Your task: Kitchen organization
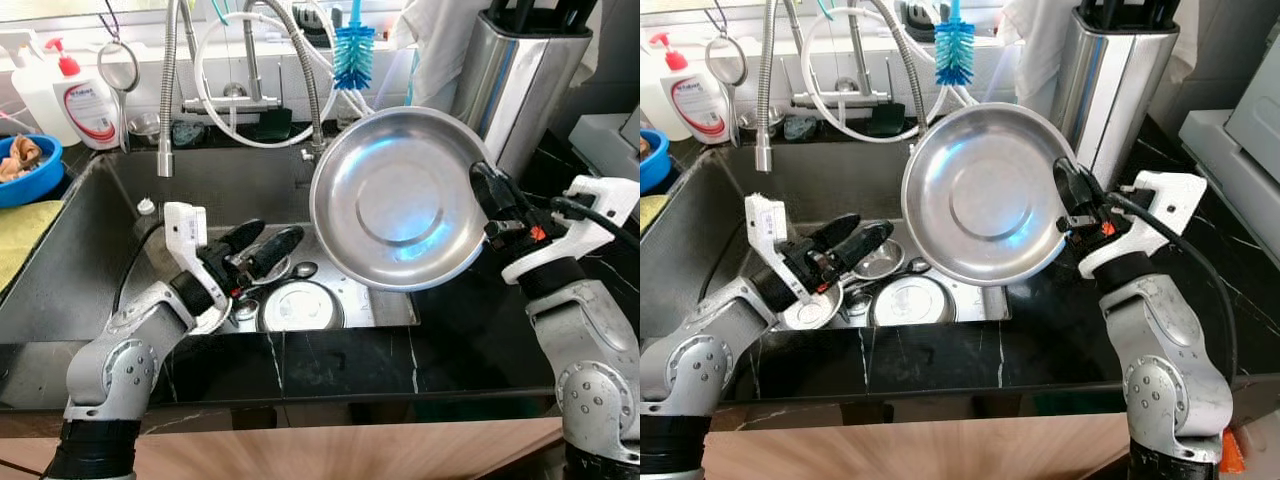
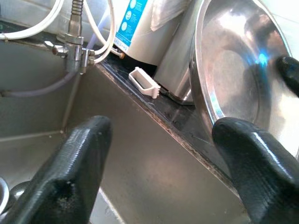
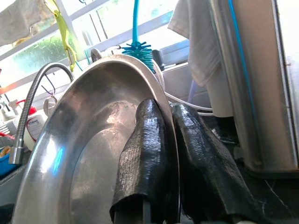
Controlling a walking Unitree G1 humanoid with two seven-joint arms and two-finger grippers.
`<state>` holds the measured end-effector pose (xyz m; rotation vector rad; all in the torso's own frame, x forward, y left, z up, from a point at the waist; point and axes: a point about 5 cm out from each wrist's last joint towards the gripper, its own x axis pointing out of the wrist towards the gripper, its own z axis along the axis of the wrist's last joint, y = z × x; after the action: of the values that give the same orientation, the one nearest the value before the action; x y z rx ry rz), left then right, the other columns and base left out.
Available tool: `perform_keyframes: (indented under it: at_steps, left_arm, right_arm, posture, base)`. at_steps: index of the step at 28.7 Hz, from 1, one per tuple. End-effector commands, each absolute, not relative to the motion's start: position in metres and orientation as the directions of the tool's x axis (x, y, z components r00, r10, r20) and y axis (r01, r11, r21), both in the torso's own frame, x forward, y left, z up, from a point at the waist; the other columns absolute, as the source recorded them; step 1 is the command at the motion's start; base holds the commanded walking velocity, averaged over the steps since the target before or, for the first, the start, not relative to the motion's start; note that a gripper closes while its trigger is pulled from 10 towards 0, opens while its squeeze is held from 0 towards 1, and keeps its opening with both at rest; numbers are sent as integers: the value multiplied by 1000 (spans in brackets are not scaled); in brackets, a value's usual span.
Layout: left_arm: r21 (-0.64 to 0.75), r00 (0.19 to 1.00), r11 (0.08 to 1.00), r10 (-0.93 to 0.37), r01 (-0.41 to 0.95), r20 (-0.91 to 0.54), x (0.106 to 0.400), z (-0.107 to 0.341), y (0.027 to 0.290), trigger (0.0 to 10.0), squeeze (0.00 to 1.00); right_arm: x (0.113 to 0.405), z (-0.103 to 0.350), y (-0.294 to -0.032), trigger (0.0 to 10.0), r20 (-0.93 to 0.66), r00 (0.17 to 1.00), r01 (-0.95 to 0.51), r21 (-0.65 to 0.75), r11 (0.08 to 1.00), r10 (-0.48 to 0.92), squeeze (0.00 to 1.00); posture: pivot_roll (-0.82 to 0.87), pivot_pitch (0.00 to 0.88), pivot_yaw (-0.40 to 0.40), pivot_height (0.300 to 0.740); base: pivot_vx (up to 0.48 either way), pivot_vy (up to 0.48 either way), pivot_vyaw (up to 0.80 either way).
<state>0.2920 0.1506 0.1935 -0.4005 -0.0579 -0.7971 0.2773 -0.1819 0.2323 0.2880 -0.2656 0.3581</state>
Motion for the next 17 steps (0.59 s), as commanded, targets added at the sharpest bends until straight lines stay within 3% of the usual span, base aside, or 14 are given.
perform_keyframes:
  at_steps: [1, 2, 3, 17]
  left_arm:
    - [-307, 688, 622, -696, 720, 204, 289, 200, 150, 1843, 0]
    - [-306, 687, 621, -697, 721, 203, 289, 200, 150, 4902, 0]
    - [-304, 686, 621, -699, 722, 201, 289, 200, 150, 10000, 0]
    - [-297, 665, 604, -722, 740, 190, 285, 203, 146, 10000, 0]
  right_arm:
    - [275, 243, -176, 10000, 355, 877, -410, 198, 890, 325, 0]
    - [276, 244, -176, 10000, 355, 876, -411, 198, 890, 326, 0]
    - [276, 244, -176, 10000, 355, 876, -412, 197, 889, 327, 0]
    - [278, 244, -162, 10000, 362, 851, -457, 156, 876, 380, 0]
  posture:
    - [21, 50, 24, 740]
    - [21, 50, 24, 740]
    - [20, 50, 23, 740]
    - [25, 55, 24, 740]
  base:
    - [0, 0, 0]
    - [0, 0, 0]
    - [0, 0, 0]
    - [0, 0, 0]
